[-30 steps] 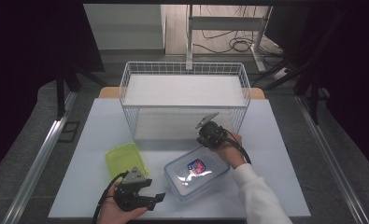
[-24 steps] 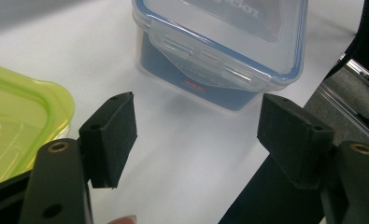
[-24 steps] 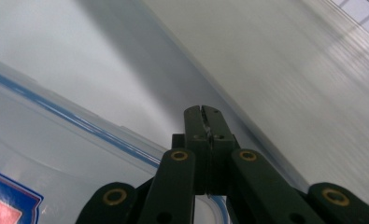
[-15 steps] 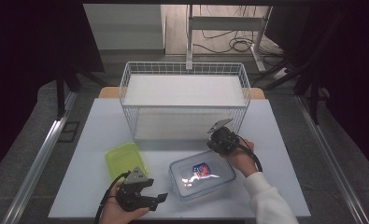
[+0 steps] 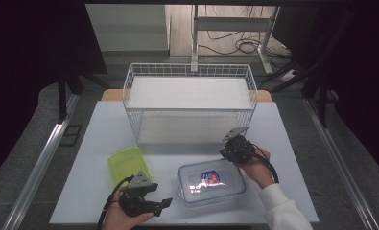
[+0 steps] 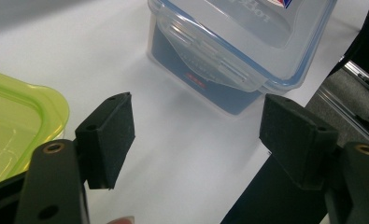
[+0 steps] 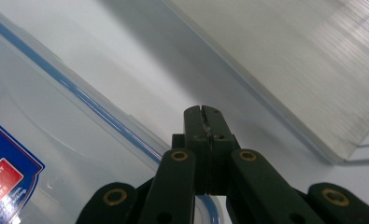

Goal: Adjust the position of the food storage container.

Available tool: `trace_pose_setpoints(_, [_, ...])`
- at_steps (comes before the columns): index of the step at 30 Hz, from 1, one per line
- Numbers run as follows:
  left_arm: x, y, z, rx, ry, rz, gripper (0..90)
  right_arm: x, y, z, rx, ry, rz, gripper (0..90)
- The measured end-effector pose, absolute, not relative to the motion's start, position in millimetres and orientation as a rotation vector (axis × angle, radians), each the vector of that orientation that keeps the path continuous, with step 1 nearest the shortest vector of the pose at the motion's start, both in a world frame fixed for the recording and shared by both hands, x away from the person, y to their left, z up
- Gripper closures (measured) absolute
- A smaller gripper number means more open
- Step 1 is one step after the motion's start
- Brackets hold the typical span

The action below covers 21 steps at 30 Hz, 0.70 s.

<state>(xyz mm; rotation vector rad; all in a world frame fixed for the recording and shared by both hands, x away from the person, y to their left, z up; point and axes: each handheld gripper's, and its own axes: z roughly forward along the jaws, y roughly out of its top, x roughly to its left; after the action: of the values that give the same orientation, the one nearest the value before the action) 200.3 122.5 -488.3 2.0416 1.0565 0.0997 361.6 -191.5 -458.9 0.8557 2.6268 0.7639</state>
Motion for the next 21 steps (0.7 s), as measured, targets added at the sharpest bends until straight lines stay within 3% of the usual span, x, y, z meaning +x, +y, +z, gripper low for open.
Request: trace_pose_setpoints(21, [198, 110, -489, 2.057, 1.023, 0.08, 26.8, 340, -220, -452, 0.936, 2.514, 0.954, 89.2])
